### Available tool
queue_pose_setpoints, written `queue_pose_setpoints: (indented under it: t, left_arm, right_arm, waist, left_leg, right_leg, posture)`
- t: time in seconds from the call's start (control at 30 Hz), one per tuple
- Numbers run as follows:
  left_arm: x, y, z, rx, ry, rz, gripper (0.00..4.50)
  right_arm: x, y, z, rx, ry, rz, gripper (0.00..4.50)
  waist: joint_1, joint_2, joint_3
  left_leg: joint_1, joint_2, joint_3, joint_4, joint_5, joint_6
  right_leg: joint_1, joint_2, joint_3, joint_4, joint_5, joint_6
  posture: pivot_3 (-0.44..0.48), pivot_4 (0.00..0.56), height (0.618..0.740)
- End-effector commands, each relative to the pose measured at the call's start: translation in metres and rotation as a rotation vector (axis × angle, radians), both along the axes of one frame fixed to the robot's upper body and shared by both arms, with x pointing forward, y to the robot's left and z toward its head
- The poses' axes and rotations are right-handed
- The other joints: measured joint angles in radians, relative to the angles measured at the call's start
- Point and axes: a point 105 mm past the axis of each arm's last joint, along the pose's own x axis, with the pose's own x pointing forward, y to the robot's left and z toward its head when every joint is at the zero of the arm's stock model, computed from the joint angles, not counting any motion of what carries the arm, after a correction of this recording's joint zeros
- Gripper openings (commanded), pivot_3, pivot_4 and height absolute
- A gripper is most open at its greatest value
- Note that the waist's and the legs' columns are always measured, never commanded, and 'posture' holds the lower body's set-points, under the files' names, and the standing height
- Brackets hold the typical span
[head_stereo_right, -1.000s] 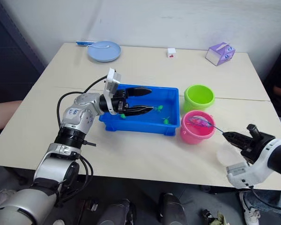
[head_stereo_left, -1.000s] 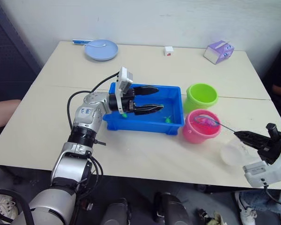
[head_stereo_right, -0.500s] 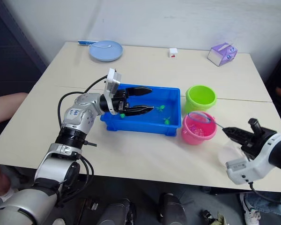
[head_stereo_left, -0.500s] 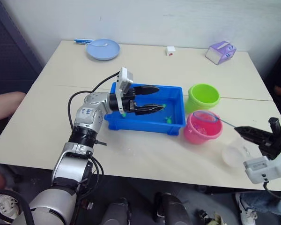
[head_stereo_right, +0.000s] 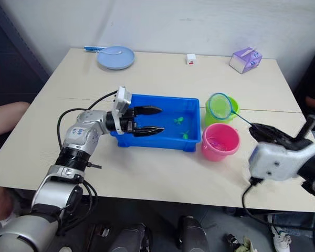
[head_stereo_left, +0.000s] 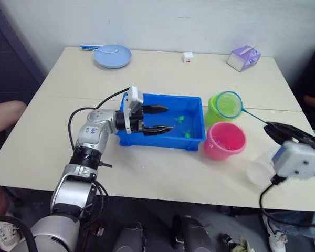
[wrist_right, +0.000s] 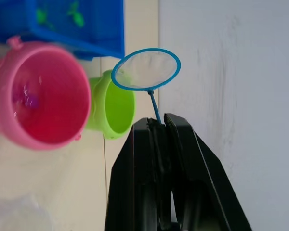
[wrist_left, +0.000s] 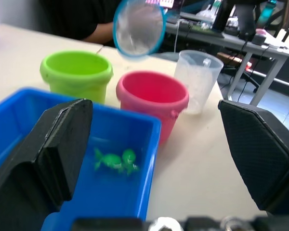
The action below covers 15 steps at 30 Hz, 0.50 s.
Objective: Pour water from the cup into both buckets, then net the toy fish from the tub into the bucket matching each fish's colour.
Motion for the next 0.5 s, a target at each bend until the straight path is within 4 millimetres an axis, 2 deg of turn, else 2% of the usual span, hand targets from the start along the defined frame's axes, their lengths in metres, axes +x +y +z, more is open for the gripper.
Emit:
queue_pose_setpoints:
  t: [0.03,0.23,0.37,0.5]
  left_arm:
    - [-0.005,0.007,0.006,0.036,-0.054,0.015,4.5]
    - [-0.016,0.022,0.004,0.056,-0.034,0.052,4.5]
    - [-0.028,0.029,0.001,0.078,-0.018,0.083,4.5]
    - [-0.039,0.032,0.002,0.082,-0.001,0.099,4.5]
  right_arm:
    - [0.018,0.023,-0.004,0.102,0.047,0.043,0.77]
    - [0.038,0.043,-0.022,0.102,0.155,0.1,0.77]
    - [0.052,0.048,-0.036,0.011,0.219,0.139,0.77]
    - [0.054,0.051,-0.036,-0.022,0.274,0.194,0.77]
  waist:
    - [-0.002,0.0,0.0]
    - [0.003,0.0,0.0]
    - [0.005,0.0,0.0]
    - [0.003,0.0,0.0]
  left_leg:
    - [0.0,0.0,0.0,0.0,0.0,0.0]
    - [-0.002,-0.001,-0.001,-0.002,0.0,0.0]
    - [-0.002,-0.001,-0.002,-0.001,0.0,0.0]
    - [-0.002,-0.001,-0.003,-0.001,0.0,0.0]
  right_leg:
    - [0.0,-0.001,0.0,0.0,0.0,0.0]
    - [-0.001,-0.001,-0.002,-0.001,0.0,0.0]
    - [-0.001,-0.002,-0.002,-0.001,0.0,0.0]
    - [-0.001,-0.003,-0.002,-0.002,0.0,0.0]
  posture:
    - [0.0,0.15,0.74]
    - [0.0,0.15,0.74]
    - [0.0,0.15,0.74]
    - [0.0,0.15,0.74]
